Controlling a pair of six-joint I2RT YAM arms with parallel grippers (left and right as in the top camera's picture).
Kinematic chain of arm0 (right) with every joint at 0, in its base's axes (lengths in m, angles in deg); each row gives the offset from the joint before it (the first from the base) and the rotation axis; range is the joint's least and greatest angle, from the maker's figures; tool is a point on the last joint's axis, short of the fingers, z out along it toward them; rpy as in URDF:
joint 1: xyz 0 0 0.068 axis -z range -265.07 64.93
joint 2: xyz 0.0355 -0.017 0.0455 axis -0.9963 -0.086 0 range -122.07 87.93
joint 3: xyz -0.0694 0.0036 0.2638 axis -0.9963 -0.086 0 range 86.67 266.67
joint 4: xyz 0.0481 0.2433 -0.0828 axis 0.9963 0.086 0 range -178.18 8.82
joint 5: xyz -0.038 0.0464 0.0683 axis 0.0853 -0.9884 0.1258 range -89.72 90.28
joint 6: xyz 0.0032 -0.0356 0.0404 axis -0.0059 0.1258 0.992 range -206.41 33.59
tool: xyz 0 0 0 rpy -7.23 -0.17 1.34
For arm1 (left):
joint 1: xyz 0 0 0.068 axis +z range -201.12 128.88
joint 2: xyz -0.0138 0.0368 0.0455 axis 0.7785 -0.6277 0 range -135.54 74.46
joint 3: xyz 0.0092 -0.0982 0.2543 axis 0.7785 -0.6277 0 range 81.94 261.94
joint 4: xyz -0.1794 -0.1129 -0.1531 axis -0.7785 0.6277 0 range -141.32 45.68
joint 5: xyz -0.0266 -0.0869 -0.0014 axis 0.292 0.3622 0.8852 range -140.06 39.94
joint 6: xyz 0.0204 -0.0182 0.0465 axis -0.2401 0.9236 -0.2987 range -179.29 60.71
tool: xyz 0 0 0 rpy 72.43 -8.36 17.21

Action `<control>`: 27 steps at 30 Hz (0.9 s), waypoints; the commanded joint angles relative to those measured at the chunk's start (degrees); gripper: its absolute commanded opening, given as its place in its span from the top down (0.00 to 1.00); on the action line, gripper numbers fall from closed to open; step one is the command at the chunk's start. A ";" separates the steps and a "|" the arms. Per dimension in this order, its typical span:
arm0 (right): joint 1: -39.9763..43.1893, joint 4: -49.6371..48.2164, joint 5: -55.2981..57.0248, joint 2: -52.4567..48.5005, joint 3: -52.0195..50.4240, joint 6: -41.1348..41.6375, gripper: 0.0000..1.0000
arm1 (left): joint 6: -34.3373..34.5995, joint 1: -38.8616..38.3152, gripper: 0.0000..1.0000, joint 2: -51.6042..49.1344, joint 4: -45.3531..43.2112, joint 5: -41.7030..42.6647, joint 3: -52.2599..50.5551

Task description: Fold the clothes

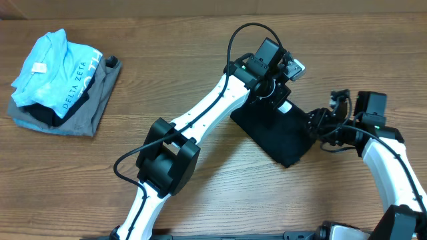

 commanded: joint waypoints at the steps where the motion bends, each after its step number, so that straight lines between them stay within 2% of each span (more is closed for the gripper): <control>1: -2.86 1.16 8.96 0.48 0.87 3.58 0.73 | 3.17 -0.37 0.85 1.38 -0.81 1.79 1.20; 4: -3.17 -0.81 12.72 0.42 0.87 2.99 0.72 | 3.80 -0.37 0.80 1.38 -0.92 2.80 1.20; 7: -3.17 -4.83 12.81 0.37 0.87 0.87 0.62 | 3.80 -0.35 0.77 1.73 0.48 2.32 1.25; 10: -3.54 -9.35 12.74 -0.20 0.87 -1.20 0.57 | 5.64 0.35 0.65 2.97 5.03 -0.44 2.14; 12: -4.44 -10.64 10.88 -0.90 0.87 -1.22 0.57 | 7.52 0.96 0.62 4.09 9.66 -3.76 2.43; 16: -8.50 -9.44 6.29 -3.56 0.87 -1.11 0.74 | 9.81 2.40 0.64 5.14 20.55 -10.56 2.43; 20: -12.72 -5.68 12.37 -7.45 0.87 -0.57 0.78 | 11.19 4.83 0.67 5.11 30.36 -15.13 2.40; 21: -13.38 -4.96 15.43 -8.63 0.85 1.53 0.80 | 11.30 5.62 0.67 5.11 31.95 -15.47 2.40; 23: -13.73 -2.84 23.89 -10.99 0.87 8.70 0.91 | 11.32 6.97 0.65 5.11 33.51 -15.47 2.38; 25: -13.16 0.74 32.44 -13.18 0.85 17.53 0.96 | 11.47 8.37 0.64 5.11 33.70 -15.43 1.97; 27: -11.69 4.31 35.69 -14.67 0.87 23.10 0.96 | 12.39 9.35 0.62 5.07 33.51 -15.45 1.33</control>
